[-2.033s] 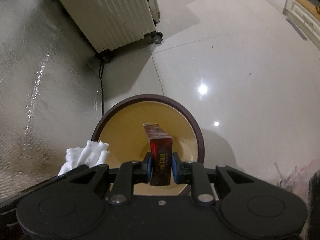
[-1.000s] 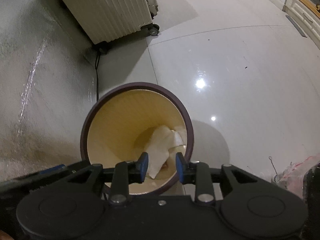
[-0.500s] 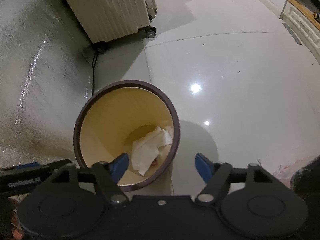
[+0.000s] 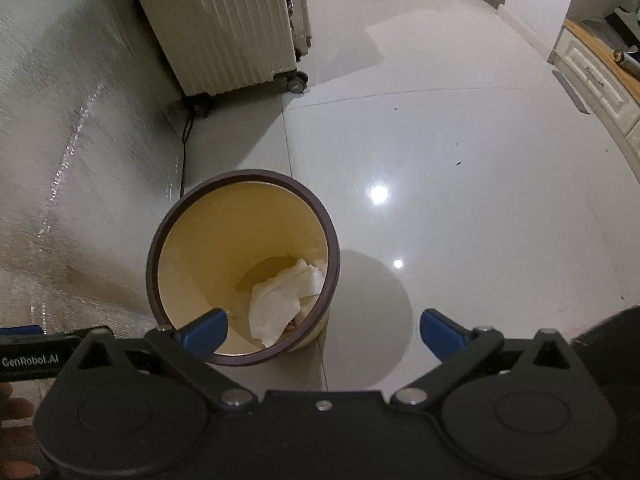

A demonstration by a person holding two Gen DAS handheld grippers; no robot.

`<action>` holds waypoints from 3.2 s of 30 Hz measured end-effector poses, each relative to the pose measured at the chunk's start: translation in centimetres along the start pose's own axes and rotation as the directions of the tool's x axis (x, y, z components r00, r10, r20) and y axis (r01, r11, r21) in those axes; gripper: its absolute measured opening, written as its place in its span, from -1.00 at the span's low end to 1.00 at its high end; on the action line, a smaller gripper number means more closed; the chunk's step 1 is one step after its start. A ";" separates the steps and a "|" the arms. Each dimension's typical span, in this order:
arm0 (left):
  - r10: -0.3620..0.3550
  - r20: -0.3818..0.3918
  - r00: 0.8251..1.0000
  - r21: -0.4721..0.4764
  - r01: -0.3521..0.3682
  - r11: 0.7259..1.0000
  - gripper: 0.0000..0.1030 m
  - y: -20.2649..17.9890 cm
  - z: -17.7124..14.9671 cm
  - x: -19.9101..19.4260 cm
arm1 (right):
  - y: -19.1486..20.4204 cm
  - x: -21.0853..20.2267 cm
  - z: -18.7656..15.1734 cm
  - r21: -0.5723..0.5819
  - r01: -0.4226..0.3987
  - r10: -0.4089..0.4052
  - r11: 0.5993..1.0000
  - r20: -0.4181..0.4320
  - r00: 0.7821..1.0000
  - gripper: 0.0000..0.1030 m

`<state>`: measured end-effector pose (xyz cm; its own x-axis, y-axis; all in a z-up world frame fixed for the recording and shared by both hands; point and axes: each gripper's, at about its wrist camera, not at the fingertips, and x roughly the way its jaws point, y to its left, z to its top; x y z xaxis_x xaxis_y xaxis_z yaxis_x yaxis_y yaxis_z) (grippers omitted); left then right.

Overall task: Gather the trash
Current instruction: 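Open the left tool dropping the tissue while the right tool drops the red box, then move both open tools back toward the table, then grasp the plastic water bottle with the left tool while the right tool grasps the white plastic bag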

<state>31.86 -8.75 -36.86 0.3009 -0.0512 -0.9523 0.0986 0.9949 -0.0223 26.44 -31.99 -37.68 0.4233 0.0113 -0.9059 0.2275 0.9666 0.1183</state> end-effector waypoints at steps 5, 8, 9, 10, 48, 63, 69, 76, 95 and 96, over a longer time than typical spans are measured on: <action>0.005 0.040 0.999 0.015 -0.006 1.000 1.00 0.1 -1.3 -2.8 | 0.5 -2.7 -0.3 -0.027 -0.004 0.005 1.000 0.035 0.999 1.00; 0.002 0.071 0.997 0.005 -0.002 1.000 1.00 0.3 -2.1 -4.9 | 0.7 -4.8 -0.5 -0.025 -0.012 0.014 1.000 0.061 0.998 1.00; 0.000 0.080 0.997 0.002 0.000 1.000 1.00 0.3 -2.3 -5.8 | 0.7 -5.5 -0.7 -0.024 -0.013 0.015 1.000 0.070 0.997 1.00; -0.007 0.091 0.996 -0.003 0.007 1.000 1.00 0.3 -2.5 -6.8 | 0.6 -6.3 -0.8 -0.027 -0.012 0.015 1.000 0.078 0.997 1.00; -0.108 0.594 0.797 0.085 0.072 0.994 1.00 0.7 -9.3 -42.8 | 1.0 -41.7 -3.7 -0.028 -0.001 0.016 1.000 0.552 0.834 1.00; -0.045 0.664 0.746 0.010 0.051 0.999 1.00 7.4 -10.1 -47.5 | 5.6 -47.0 -4.2 -0.088 -0.034 0.081 0.996 0.614 0.785 1.00; -0.003 0.677 0.736 -0.042 0.042 0.998 1.00 11.4 -10.1 -48.1 | 8.4 -47.1 -3.8 -0.150 -0.069 0.147 0.986 0.618 0.772 1.00; 0.083 0.687 0.722 -0.140 0.020 0.990 1.00 16.6 -9.9 -48.5 | 12.8 -46.2 -2.9 -0.230 -0.092 0.217 0.969 0.610 0.762 1.00; 0.260 0.640 0.723 -0.451 0.080 0.889 1.00 30.2 -4.9 -45.4 | 25.0 -42.2 -0.2 -0.373 -0.210 0.391 0.904 0.521 0.759 1.00; 0.265 0.634 0.726 -0.466 0.086 0.881 1.00 30.5 -4.5 -44.9 | 25.6 -42.0 0.0 -0.373 -0.224 0.401 0.900 0.513 0.759 1.00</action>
<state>17.05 24.29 3.84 0.8463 0.1708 -0.5047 -0.3292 0.9123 -0.2434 14.43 -7.74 3.37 0.8625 0.2648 -0.4313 -0.2170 0.9634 0.1575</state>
